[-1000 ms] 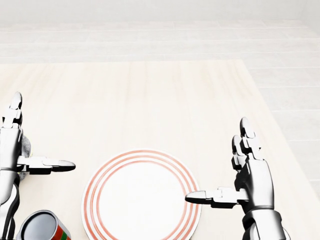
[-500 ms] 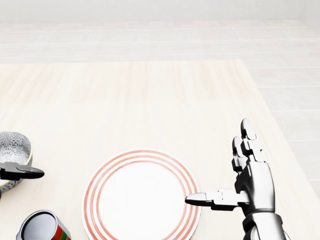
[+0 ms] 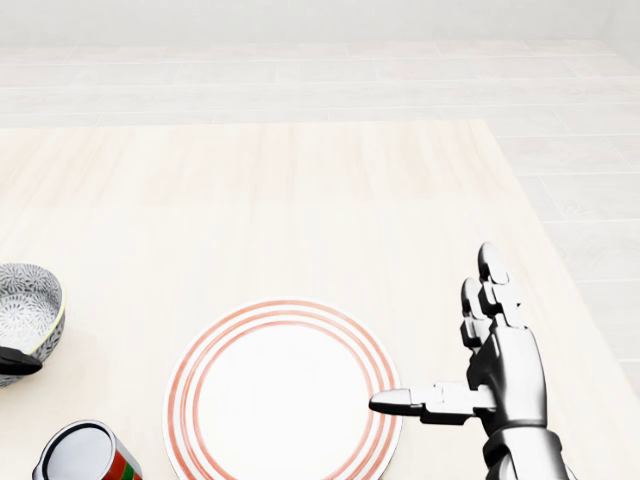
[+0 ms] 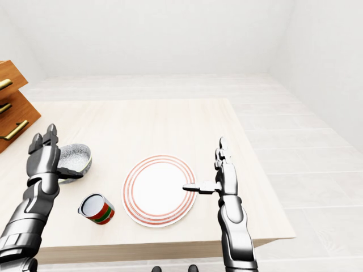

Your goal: Put the bowl on the plate.

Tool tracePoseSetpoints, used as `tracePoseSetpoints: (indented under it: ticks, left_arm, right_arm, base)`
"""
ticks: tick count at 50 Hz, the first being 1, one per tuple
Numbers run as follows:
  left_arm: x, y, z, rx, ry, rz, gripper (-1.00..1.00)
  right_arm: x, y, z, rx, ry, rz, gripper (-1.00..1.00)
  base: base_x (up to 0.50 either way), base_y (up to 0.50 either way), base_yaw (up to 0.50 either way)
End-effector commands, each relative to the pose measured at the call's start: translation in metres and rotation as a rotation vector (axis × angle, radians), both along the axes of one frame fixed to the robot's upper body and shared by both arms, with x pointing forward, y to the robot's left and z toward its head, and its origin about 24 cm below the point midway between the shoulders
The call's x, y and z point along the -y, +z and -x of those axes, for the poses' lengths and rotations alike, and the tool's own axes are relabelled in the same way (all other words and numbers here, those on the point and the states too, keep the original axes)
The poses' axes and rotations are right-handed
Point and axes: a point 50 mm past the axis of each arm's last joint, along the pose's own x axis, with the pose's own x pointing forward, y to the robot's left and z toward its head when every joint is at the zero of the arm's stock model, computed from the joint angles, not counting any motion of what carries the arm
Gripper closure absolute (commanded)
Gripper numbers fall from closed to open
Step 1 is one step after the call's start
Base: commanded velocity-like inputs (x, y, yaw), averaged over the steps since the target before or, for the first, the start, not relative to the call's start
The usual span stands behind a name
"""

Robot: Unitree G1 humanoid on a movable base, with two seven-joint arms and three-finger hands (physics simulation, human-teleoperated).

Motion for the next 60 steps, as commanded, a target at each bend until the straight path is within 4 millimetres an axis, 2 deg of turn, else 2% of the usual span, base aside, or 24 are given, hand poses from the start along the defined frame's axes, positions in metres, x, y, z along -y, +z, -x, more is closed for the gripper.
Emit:
tracePoseSetpoints:
  ticks: [1, 13, 14, 26, 41, 43, 48, 60]
  left_arm:
    - [-0.004, 0.001, 0.002, -0.003, 0.013, -0.135, -1.0]
    - [0.003, -0.01, -0.002, -0.046, -0.003, -0.211, -1.0]
    - [0.002, -0.014, -0.001, -0.054, 0.01, -0.165, -1.0]
    - [0.01, -0.03, -0.002, -0.12, -0.006, -0.131, -1.0]
    - [0.016, -0.041, -0.003, -0.171, -0.017, -0.17, -1.0]
    - [0.016, -0.039, -0.004, -0.163, -0.029, -0.221, -1.0]
    - [0.015, -0.036, -0.006, -0.162, -0.028, -0.217, -1.0]
    - [0.014, -0.046, -0.002, -0.202, -0.017, -0.197, -1.0]
  right_arm:
    - [0.0, -0.001, 0.001, -0.004, 0.0, -0.004, -1.0]
    - [0.0, 0.002, -0.002, 0.009, 0.002, -0.002, -1.0]
    - [0.0, 0.003, -0.002, 0.01, 0.004, -0.003, -1.0]
    - [-0.001, 0.004, -0.006, 0.014, 0.007, -0.001, -1.0]
    - [-0.001, 0.0, -0.002, -0.002, 0.002, -0.004, -1.0]
    - [-0.001, -0.001, -0.002, -0.004, 0.005, -0.005, -1.0]
    - [-0.001, -0.002, -0.001, -0.006, 0.006, -0.004, -1.0]
    - [-0.001, -0.003, 0.001, -0.006, 0.001, -0.006, -1.0]
  base:
    - [0.0, 0.0, 0.0]
    - [0.0, 0.0, 0.0]
    - [0.0, 0.0, 0.0]
    - [0.0, 0.0, 0.0]
    - [0.0, 0.0, 0.0]
    - [0.0, 0.0, 0.0]
    - [0.0, 0.0, 0.0]
    - [0.0, 0.0, 0.0]
